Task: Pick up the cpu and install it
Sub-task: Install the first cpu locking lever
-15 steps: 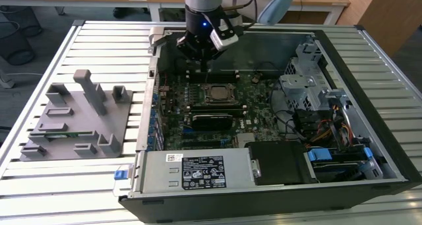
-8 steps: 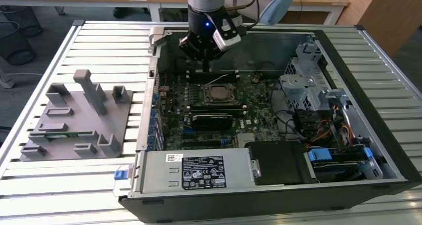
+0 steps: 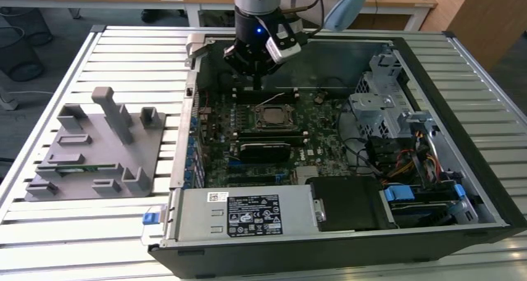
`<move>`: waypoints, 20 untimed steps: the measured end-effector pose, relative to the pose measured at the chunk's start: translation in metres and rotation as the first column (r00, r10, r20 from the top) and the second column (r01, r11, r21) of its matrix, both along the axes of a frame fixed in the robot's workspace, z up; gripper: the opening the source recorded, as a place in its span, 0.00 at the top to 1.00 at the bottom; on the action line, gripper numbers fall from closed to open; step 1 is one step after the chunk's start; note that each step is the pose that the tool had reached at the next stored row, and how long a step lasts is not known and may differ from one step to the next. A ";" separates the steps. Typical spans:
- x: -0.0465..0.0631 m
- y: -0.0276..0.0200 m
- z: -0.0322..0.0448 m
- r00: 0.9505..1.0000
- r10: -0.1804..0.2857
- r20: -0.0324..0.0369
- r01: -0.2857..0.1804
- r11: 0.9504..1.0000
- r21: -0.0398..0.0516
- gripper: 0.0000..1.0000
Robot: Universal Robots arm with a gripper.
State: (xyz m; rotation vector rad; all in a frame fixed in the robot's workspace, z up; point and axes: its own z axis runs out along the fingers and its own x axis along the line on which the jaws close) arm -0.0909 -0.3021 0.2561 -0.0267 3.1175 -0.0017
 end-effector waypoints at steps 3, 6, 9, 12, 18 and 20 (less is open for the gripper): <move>0.000 0.0000 0.0000 1.000 0.000 0.000 0.000 1.000 0.000 0.89; 0.000 -0.0001 -0.0001 1.000 0.000 0.000 0.000 1.000 0.012 0.89; 0.000 -0.0004 -0.0003 1.000 0.000 0.000 0.000 1.000 0.017 0.89; 0.000 -0.0012 -0.0003 1.000 0.000 0.000 0.000 1.000 0.016 0.89; 0.000 -0.0018 -0.0014 1.000 0.000 0.000 0.000 1.000 0.016 0.89; 0.001 -0.0018 -0.0020 1.000 0.000 0.000 0.000 1.000 0.016 0.89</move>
